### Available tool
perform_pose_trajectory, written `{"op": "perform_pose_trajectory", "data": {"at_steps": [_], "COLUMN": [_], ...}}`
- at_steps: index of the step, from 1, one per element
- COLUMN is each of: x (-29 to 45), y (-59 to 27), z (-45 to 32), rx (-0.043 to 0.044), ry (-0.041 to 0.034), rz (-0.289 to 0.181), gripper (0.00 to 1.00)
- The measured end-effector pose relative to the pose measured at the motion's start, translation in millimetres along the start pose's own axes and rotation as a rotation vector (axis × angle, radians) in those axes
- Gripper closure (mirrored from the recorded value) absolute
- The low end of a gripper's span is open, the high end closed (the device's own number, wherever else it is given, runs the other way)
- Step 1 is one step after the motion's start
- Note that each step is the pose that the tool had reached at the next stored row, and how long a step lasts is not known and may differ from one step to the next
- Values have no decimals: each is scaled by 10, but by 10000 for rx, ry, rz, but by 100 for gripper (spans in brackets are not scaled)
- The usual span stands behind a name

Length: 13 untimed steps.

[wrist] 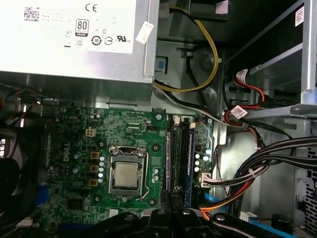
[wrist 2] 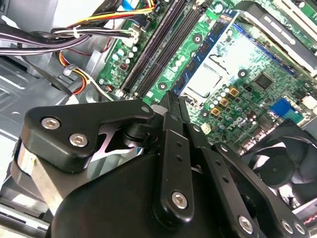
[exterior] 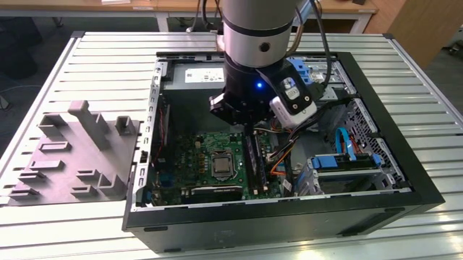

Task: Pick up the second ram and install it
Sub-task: 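Insert the second ram into the second slot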

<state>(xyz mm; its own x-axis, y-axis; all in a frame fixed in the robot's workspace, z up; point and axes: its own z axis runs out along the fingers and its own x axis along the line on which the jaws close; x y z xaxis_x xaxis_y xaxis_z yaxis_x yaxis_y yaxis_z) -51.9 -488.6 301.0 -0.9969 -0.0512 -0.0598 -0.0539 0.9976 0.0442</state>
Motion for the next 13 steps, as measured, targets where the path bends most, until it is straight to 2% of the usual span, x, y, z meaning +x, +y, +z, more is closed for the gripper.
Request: {"op": "perform_pose_trajectory", "data": {"at_steps": [6, 13], "x": [-33, -37], "y": [5, 7], "z": [42, 91], "rx": [0, -9], "ry": [0, -1], "rz": [0, 4], "gripper": [89, 89]}}
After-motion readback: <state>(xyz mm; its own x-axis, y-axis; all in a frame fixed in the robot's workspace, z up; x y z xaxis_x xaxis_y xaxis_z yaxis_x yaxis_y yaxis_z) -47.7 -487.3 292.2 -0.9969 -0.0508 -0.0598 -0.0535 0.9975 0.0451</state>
